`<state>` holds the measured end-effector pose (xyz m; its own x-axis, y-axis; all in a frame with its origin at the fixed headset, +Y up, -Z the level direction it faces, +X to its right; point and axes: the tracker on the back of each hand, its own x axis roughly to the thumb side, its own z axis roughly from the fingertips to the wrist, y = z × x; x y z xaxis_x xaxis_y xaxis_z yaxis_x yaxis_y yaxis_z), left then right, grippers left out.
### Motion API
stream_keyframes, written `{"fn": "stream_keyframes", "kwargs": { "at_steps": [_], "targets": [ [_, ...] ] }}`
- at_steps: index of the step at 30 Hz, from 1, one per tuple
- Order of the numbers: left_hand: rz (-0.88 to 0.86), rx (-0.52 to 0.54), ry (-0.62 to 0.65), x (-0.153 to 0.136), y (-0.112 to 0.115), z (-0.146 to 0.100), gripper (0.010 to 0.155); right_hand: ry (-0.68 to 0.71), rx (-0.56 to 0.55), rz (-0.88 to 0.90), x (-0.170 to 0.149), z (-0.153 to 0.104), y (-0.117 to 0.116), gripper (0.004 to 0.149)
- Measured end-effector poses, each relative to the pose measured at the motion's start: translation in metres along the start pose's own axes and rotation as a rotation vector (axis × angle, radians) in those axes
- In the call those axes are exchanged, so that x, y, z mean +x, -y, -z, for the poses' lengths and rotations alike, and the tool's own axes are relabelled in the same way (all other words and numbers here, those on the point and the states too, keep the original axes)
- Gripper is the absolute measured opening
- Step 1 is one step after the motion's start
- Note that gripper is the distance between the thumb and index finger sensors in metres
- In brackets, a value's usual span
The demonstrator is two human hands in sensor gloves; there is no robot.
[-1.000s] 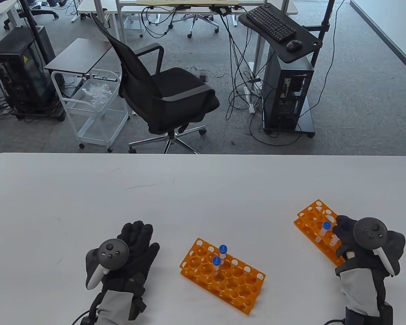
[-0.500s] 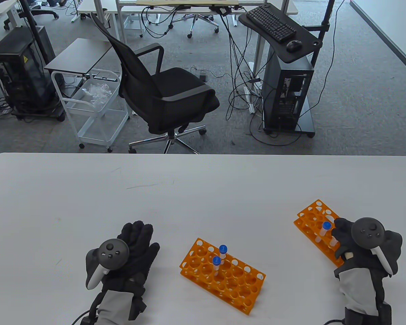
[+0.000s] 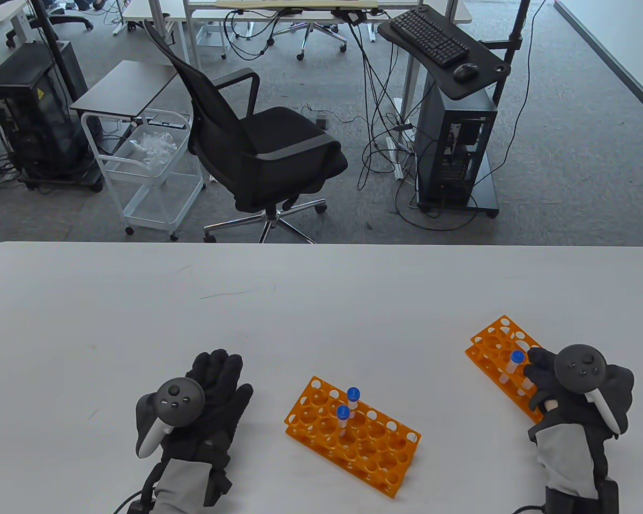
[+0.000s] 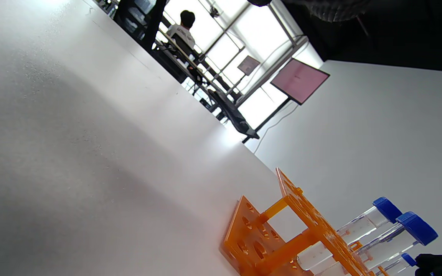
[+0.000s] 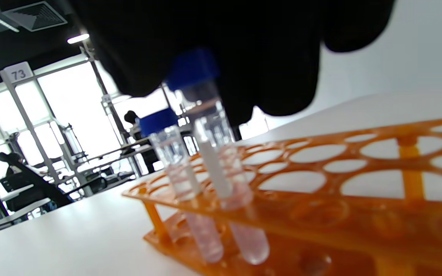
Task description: Transfer 4 test tubes between racks (Right hand only)
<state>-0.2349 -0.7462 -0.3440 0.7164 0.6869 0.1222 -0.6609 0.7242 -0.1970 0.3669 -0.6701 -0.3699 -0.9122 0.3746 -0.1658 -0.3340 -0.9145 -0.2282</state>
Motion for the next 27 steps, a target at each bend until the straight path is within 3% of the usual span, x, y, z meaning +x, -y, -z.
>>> {"fn": "stream_keyframes", "kwargs": {
  "at_steps": [27],
  "targets": [
    [0.002,0.0,0.005,0.0004,0.0,-0.0003,0.067,-0.015,0.037,-0.006,-0.0008,0.0006,-0.0075,0.05]
  ]
}}
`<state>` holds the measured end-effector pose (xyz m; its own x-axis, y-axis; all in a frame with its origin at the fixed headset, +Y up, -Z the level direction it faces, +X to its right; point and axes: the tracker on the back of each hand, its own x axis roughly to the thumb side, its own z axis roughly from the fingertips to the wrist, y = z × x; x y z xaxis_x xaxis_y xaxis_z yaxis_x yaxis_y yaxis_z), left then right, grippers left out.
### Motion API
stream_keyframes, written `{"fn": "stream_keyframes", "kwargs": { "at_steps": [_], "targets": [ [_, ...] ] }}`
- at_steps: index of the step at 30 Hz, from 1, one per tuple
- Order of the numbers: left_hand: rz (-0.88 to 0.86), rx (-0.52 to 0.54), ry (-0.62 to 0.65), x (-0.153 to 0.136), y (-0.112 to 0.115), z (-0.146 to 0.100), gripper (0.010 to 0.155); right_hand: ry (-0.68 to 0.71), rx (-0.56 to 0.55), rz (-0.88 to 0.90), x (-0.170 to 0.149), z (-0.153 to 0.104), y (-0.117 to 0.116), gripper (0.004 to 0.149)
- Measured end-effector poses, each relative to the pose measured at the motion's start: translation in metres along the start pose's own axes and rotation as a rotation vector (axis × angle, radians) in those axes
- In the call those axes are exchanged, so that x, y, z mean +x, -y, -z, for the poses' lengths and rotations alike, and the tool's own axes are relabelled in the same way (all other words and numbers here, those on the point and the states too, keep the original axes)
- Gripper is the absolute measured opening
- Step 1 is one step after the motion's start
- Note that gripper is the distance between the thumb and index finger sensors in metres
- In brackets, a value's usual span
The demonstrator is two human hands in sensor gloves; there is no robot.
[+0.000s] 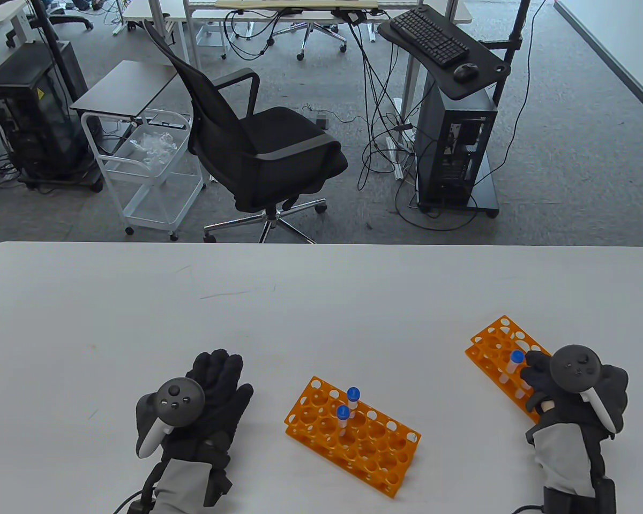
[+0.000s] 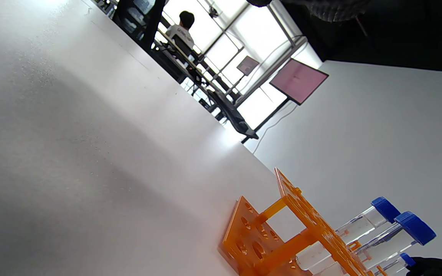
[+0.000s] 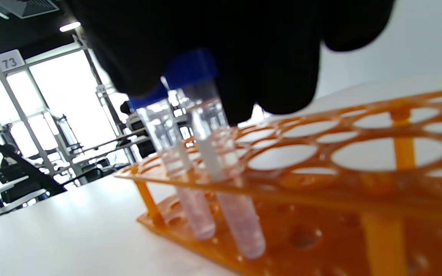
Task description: Transfer 4 test tubes between racks (Right hand only)
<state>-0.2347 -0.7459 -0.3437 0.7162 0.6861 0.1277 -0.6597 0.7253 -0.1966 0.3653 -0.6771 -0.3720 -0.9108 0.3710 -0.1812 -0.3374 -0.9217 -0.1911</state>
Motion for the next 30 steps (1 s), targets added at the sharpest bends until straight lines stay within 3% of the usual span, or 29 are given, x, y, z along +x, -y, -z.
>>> {"fn": "stream_keyframes", "kwargs": {
  "at_steps": [13,21,30],
  "targets": [
    [-0.005,0.003,-0.002,0.0,0.0,0.0,0.067,0.084,-0.09,0.052,0.02,-0.007,0.022,0.058],
    [-0.007,-0.001,-0.003,-0.001,0.0,0.0,0.067,0.215,-0.149,0.089,0.054,-0.017,0.033,0.054],
    [-0.024,0.01,0.0,-0.001,-0.002,-0.001,0.067,0.402,-0.128,0.08,0.107,-0.029,0.026,0.053]
  ]
}}
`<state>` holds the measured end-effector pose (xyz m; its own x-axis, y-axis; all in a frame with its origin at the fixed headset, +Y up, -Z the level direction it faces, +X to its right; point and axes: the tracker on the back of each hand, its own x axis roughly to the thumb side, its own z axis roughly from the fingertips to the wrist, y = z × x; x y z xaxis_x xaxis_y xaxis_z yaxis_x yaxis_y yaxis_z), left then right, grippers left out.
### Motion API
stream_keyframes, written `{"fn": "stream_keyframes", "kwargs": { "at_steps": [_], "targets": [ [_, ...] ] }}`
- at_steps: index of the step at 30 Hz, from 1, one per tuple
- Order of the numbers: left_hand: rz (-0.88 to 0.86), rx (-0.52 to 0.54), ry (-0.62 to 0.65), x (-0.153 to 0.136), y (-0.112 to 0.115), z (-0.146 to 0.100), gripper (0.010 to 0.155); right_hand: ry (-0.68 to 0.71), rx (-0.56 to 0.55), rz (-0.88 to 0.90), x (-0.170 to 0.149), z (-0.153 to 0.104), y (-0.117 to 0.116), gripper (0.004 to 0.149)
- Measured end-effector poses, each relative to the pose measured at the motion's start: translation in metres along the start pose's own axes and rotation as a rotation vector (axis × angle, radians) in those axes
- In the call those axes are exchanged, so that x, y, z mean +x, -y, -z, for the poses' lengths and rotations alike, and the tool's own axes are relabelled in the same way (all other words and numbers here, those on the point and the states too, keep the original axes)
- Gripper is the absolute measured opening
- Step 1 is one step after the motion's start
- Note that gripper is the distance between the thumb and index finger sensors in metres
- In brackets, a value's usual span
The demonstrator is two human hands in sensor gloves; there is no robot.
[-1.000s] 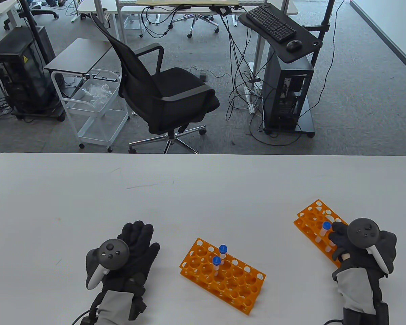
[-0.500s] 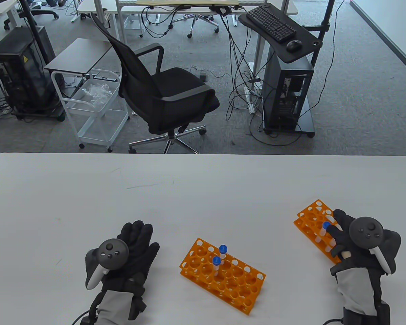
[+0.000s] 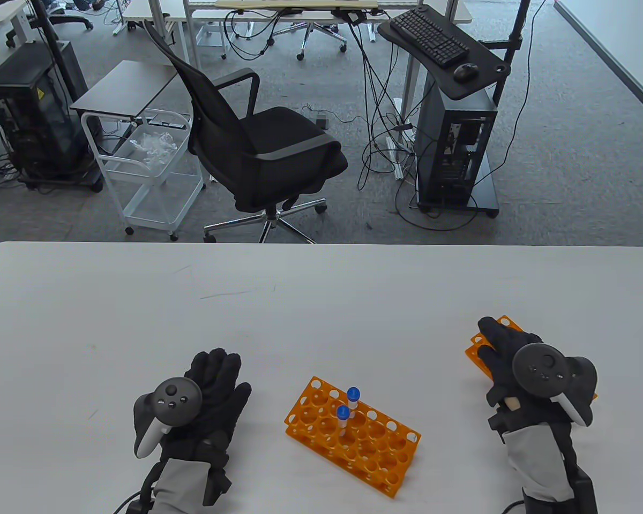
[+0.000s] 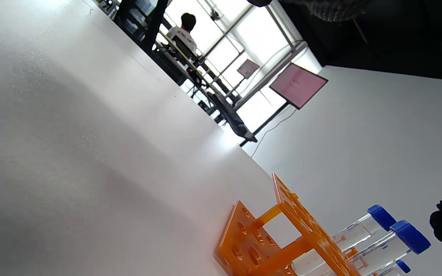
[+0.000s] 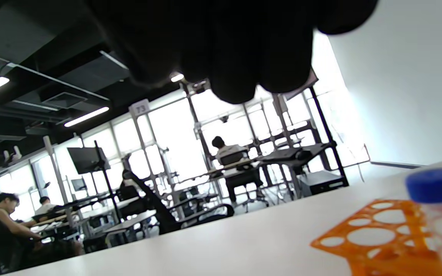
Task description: Transfer 4 test tubes between racks (Right hand only)
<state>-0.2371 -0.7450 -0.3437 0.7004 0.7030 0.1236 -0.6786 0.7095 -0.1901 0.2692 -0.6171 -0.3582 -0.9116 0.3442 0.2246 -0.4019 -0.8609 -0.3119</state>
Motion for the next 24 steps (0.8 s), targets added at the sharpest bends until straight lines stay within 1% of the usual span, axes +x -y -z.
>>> {"fn": "stream_keyframes", "kwargs": {
  "at_steps": [5,9,14,24],
  "targets": [
    [-0.003,0.003,0.004,0.0,-0.001,0.0,0.067,0.108,0.051,-0.03,0.036,0.002,-0.012,0.053],
    [-0.005,0.005,0.008,0.0,-0.001,0.0,0.067,0.169,0.079,-0.028,0.055,0.001,-0.021,0.053],
    [-0.005,0.003,0.009,0.0,-0.001,0.0,0.067,0.225,0.122,-0.035,0.073,0.0,-0.035,0.053],
    [-0.01,0.004,0.009,0.0,-0.001,0.0,0.067,0.283,0.229,-0.006,0.097,0.003,-0.065,0.053]
  ]
}}
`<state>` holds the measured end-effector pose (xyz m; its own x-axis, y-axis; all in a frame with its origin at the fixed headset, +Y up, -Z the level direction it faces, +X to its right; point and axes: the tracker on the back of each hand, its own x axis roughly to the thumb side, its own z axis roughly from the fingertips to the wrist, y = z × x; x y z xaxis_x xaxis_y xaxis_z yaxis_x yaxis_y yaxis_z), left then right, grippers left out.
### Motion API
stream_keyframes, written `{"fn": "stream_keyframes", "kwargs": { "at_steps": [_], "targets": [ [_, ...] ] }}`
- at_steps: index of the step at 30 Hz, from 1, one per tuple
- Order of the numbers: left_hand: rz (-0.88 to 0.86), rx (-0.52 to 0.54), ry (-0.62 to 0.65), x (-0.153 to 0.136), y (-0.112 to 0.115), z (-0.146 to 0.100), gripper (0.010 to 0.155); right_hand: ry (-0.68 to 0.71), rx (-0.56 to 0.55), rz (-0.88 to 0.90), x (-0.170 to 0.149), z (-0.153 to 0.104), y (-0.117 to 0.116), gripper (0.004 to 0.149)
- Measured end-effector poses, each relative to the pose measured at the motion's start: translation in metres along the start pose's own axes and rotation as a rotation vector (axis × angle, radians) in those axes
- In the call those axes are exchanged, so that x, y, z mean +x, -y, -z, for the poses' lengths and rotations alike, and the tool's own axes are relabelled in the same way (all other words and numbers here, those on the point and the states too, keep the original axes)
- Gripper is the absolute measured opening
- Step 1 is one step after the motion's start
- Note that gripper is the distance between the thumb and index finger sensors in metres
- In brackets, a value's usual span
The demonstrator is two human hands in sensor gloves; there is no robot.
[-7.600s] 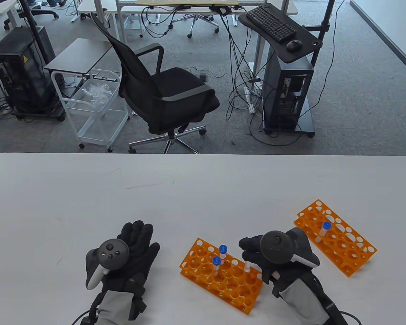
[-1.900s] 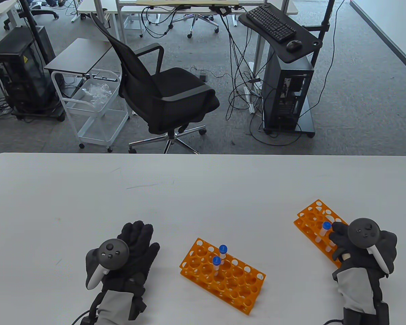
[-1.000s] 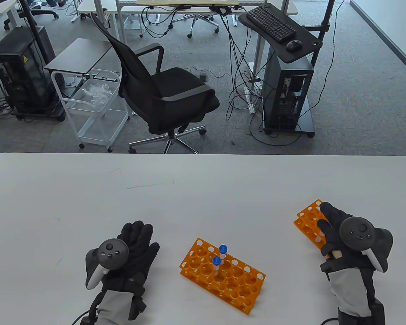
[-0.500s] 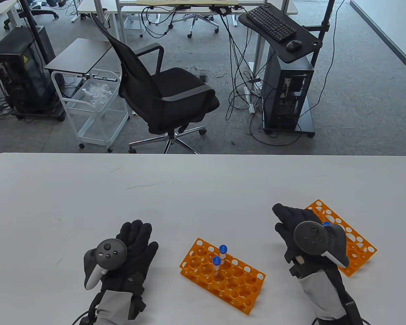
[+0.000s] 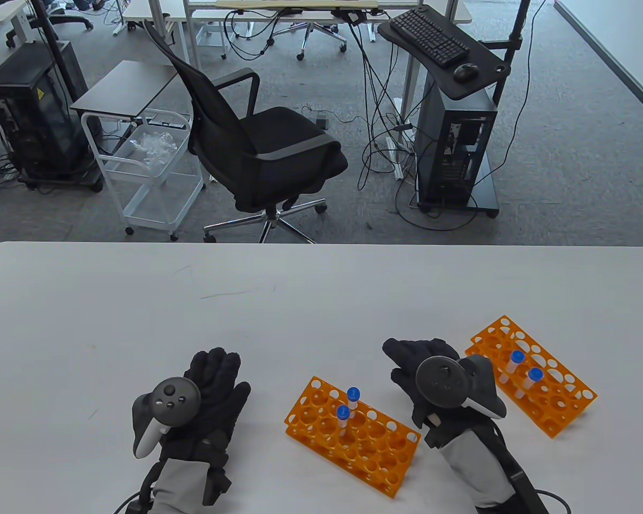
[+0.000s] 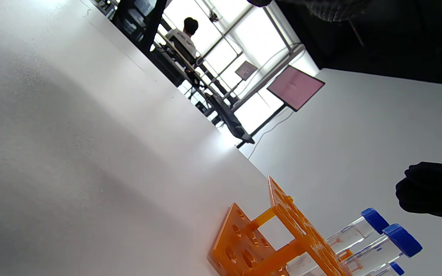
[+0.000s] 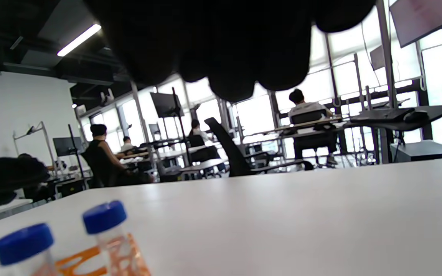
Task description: Transfer 4 test tubes between racks (Right hand only)
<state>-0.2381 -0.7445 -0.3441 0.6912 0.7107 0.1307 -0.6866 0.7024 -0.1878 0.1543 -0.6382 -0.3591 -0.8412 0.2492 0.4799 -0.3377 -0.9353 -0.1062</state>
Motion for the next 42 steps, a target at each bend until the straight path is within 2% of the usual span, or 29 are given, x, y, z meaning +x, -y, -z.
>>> {"fn": "stream_keyframes", "kwargs": {
  "at_steps": [10,21,42],
  "targets": [
    [0.0,0.0,0.0,0.0,0.0,0.0,0.067,0.065,0.088,0.009,0.024,0.012,-0.025,0.055],
    [-0.001,-0.002,-0.001,0.0,0.0,0.0,0.067,0.13,0.189,-0.031,0.033,0.015,-0.053,0.055],
    [-0.002,-0.003,-0.001,0.0,0.0,0.0,0.067,0.169,0.256,-0.041,0.038,0.018,-0.077,0.051]
  ]
}}
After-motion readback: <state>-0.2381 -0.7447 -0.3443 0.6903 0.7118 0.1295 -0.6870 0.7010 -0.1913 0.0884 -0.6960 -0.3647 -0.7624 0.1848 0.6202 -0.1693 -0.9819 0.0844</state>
